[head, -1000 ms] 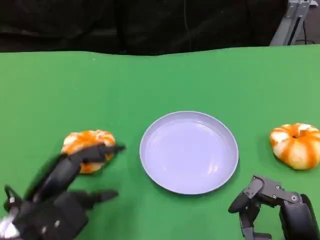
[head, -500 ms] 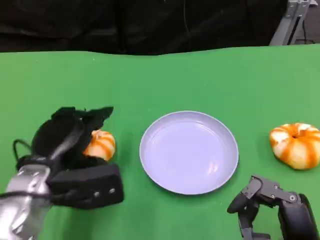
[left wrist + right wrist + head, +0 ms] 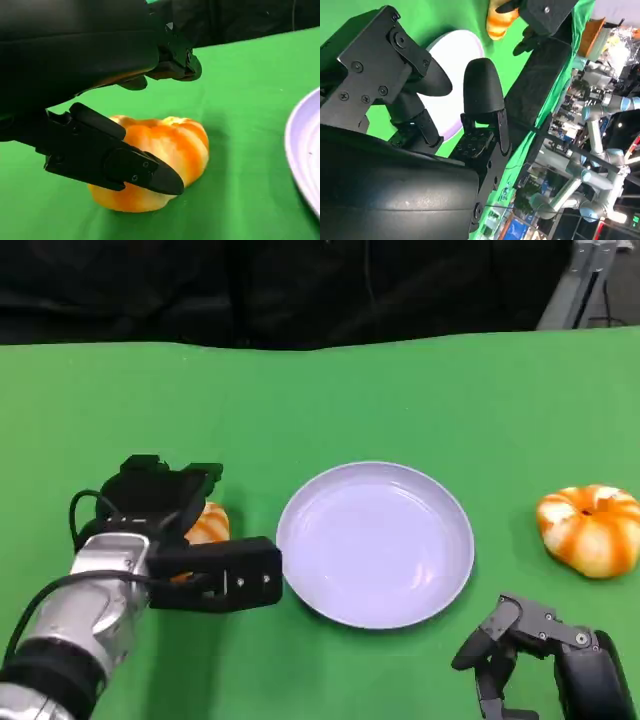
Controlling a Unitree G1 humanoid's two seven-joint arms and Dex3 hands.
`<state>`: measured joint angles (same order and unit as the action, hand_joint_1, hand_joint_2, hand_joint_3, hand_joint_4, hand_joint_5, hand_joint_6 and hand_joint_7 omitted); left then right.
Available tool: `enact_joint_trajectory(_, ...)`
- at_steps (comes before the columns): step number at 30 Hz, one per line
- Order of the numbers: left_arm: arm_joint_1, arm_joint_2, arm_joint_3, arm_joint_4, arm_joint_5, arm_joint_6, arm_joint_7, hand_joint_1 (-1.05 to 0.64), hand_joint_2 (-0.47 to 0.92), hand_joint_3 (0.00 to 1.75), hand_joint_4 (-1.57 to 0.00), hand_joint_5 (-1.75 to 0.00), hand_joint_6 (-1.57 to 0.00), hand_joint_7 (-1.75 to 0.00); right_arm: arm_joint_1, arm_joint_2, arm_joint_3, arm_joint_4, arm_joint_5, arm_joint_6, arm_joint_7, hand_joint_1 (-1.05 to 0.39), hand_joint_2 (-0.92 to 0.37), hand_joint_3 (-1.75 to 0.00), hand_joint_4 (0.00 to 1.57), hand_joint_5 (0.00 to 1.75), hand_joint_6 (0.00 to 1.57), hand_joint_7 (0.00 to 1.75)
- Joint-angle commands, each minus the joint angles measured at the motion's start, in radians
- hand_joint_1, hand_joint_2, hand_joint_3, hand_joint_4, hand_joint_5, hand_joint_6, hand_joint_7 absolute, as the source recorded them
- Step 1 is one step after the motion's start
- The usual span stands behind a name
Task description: Grasp the bread from the table and place it into the plate.
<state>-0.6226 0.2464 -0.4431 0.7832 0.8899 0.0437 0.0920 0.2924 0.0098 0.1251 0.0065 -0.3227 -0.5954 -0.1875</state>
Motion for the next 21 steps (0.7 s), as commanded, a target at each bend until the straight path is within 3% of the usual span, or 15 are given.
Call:
enact_joint_trajectory(1,-0.021,0.013,-0.017,0.038,-0.022,0.003,0.015,-0.61,0.92,0.03,-0.02,-0.47,-0.25,0.00,0.005,-0.006,-0.005,-0.011,0.005,-0.004,-0.007,0.02,-0.21,-1.50,0.98,1.71,0.89,1.30)
enact_joint_trajectory(7,-0.028,0.018,-0.036,0.047,-0.042,0.006,0.024,-0.61,0.92,0.03,-0.03,-0.46,-0.25,0.00,0.005,-0.006,-0.005,-0.011,0.005,-0.004,-0.007,0.02,-0.21,-1.50,0.98,1.72,0.89,1.30)
enact_joint_trajectory(11,-0.120,-0.056,-0.072,0.294,-0.058,0.025,-0.028,-0.57,0.92,0.00,-0.13,-0.29,-0.28,0.00,0.011,-0.008,-0.006,-0.013,0.013,-0.011,-0.006,0.02,-0.22,-1.49,0.97,1.71,0.88,1.31)
enact_joint_trajectory(21,-0.156,-0.067,-0.091,0.377,-0.106,0.000,0.010,-0.54,0.92,0.00,-0.16,-0.20,-0.27,0.00,0.014,-0.008,-0.005,-0.018,0.011,-0.006,-0.005,0.02,-0.24,-1.47,0.97,1.70,0.88,1.31)
